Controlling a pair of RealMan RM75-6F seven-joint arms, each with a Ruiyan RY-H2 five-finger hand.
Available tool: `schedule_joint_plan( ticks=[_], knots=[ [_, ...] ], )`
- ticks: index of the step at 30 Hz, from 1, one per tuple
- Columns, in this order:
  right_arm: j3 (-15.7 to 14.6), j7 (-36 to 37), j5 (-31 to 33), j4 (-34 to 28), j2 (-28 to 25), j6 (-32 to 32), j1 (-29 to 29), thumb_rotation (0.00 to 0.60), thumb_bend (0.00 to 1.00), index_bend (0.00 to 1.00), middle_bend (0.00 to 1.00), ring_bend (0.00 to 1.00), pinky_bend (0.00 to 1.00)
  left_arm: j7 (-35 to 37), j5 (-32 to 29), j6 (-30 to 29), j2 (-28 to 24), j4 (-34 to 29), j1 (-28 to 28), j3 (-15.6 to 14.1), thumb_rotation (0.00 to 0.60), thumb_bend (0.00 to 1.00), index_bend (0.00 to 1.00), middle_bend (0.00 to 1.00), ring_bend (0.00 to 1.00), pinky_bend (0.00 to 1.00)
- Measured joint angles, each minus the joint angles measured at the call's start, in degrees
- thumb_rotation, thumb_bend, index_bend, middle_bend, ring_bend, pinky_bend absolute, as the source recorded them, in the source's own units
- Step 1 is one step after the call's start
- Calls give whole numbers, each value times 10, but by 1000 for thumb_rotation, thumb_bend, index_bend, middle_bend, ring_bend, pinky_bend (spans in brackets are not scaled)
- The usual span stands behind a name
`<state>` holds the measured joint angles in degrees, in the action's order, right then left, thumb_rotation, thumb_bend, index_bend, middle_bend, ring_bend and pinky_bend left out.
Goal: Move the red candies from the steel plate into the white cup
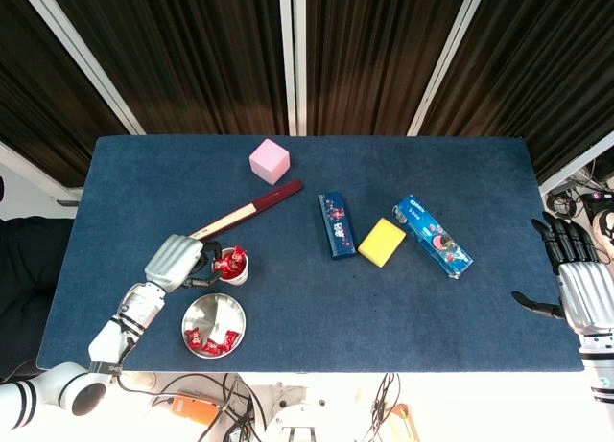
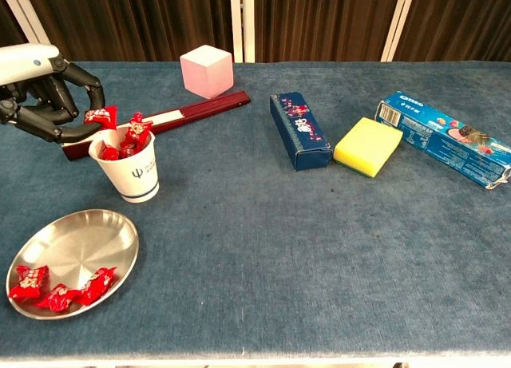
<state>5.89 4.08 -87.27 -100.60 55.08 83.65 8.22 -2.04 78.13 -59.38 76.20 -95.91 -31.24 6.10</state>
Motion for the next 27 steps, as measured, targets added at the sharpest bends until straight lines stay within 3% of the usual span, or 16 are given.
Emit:
schedule_joint_plan(
  ticks=[8,16,21,27],
  knots=[
    [0,0,-1,1,1,-1,1,600,161,0,15,0,25,-68,-35,9,11,6,-9,0,517,284,526,960,918,831],
    [0,1,2,1,1,-3,2,600,161,0,15,0,25,-79,-51,13,17,7,-14,-1,514,209,426,960,918,831],
    [0,2,3,2,1,-4,3,600,161,0,15,0,25,-80,-45,-5,10,-1,-7,-2,504,152,295,960,916,831],
    [1,6,6,3,-2,-3,1,600,161,0,15,0,25,-69,-32,-57,-17,-19,23,-7,496,134,277,903,847,781]
  ],
)
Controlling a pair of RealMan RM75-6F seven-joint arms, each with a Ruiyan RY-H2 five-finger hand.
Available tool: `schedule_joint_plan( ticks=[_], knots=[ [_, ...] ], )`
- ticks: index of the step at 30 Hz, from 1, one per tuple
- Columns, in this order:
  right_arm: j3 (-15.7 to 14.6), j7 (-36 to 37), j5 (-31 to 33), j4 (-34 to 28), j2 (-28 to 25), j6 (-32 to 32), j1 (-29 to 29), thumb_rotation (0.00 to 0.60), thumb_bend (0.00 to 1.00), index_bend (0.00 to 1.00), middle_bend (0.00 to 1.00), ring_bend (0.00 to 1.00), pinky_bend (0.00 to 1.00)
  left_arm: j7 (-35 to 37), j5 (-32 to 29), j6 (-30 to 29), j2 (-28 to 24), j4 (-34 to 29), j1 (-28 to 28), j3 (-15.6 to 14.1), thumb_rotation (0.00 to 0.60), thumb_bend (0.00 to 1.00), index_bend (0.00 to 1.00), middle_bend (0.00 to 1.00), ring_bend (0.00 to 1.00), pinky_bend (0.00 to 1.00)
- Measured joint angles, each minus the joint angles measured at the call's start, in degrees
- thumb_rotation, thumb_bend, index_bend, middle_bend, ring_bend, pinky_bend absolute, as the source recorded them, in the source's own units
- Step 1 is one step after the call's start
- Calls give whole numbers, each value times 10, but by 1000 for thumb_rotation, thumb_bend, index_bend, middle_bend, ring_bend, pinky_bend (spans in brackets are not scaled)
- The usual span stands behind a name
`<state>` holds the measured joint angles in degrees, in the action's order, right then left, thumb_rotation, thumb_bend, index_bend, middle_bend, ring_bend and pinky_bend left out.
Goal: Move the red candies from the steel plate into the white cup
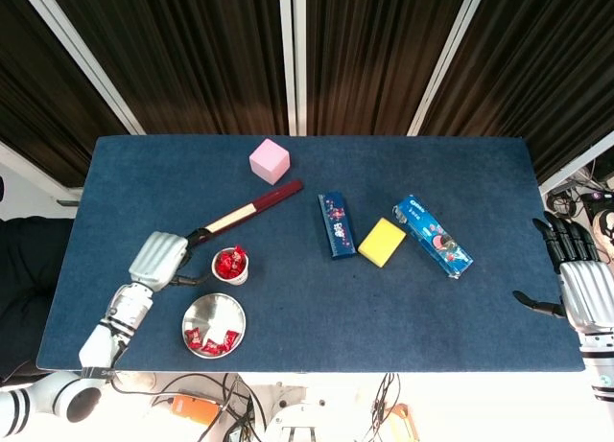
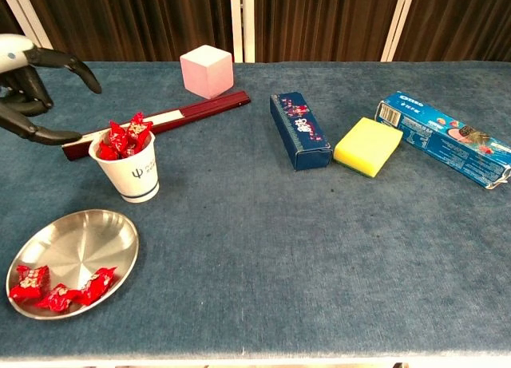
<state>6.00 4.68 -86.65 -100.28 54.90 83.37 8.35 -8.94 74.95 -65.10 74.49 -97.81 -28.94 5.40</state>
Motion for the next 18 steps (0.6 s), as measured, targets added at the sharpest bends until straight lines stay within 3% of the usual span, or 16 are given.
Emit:
schedule_joint_plan(
  ticks=[4,7,10,13,18],
  knots=[
    [1,10,4,4,-5,1,-2,600,160,0,14,0,26,22,2,-47,-28,-1,37,-4,499,133,284,708,607,609],
    [1,18,5,7,-7,4,-4,600,161,0,15,0,26,33,-1,-87,-40,20,67,-6,506,132,284,465,365,367],
    [2,26,4,8,-10,9,-7,600,161,0,21,0,26,50,-2,-130,-47,51,102,-9,528,133,276,309,196,196],
    [0,25,1,6,-11,18,-13,600,160,0,23,0,24,84,3,-167,-53,84,137,-15,595,133,253,238,113,104],
    [-11,13,-3,1,-7,30,-28,600,161,0,22,0,8,144,25,-217,-56,121,183,-31,600,132,253,224,98,48]
  ],
)
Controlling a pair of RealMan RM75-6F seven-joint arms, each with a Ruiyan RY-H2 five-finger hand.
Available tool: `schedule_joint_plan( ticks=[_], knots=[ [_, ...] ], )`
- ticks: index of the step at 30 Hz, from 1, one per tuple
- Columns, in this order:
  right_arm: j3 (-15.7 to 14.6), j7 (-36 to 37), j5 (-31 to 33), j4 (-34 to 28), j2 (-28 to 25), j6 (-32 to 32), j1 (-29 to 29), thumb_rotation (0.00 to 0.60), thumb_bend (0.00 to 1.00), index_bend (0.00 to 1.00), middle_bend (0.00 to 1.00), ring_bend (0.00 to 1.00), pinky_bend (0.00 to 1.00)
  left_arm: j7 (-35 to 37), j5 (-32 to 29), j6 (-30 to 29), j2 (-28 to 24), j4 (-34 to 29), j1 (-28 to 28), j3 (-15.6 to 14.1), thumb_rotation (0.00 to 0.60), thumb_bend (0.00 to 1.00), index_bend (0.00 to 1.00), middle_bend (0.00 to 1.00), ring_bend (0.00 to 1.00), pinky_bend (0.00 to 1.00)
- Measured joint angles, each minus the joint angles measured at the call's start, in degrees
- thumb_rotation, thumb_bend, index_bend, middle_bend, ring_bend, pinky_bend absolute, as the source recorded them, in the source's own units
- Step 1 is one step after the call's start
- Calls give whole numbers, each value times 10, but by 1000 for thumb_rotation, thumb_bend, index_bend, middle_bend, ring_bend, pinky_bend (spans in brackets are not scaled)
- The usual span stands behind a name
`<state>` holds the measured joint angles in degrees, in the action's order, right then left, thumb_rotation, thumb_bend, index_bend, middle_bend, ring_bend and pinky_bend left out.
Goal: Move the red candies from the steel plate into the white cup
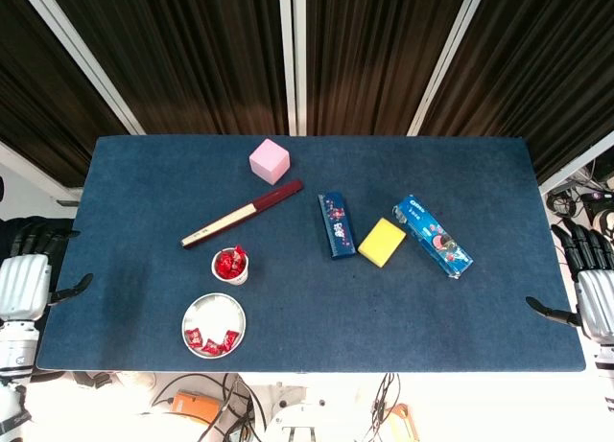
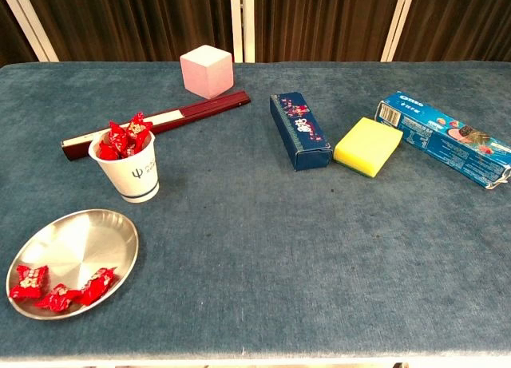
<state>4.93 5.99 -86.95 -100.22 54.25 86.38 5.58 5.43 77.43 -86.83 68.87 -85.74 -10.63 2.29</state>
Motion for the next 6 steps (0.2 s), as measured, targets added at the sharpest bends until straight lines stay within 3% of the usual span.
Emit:
schedule_joint_plan(
  ticks=[6],
  knots=[
    [-13,-5,-8,4,16,16,-16,600,160,0,23,0,4,42,18,-57,0,21,67,-22,600,133,252,217,96,40]
  ],
)
